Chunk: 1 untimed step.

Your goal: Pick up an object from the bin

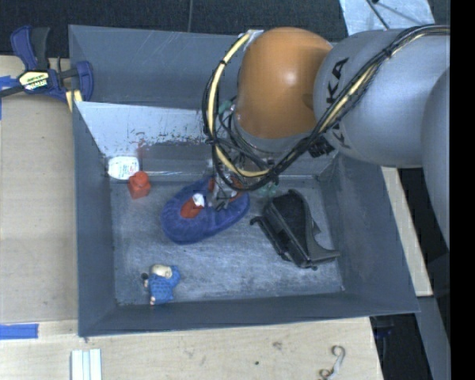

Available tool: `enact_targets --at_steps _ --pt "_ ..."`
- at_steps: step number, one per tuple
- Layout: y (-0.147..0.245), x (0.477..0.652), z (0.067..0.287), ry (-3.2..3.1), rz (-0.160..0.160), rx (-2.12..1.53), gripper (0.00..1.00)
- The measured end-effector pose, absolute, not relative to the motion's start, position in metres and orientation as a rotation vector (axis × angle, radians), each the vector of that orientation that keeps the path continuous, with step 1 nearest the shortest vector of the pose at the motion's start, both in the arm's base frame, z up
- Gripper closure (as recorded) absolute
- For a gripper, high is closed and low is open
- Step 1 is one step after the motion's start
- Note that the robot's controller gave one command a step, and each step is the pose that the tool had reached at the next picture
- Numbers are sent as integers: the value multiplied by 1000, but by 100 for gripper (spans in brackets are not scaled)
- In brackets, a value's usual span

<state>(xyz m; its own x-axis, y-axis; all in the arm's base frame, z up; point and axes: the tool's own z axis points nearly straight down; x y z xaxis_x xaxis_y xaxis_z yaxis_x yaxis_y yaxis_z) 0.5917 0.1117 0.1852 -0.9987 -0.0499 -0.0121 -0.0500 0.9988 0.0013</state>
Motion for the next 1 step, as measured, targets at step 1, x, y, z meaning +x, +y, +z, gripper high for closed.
enact_targets --at_steps 1 --pt "102 595 223 3131 1 -101 100"
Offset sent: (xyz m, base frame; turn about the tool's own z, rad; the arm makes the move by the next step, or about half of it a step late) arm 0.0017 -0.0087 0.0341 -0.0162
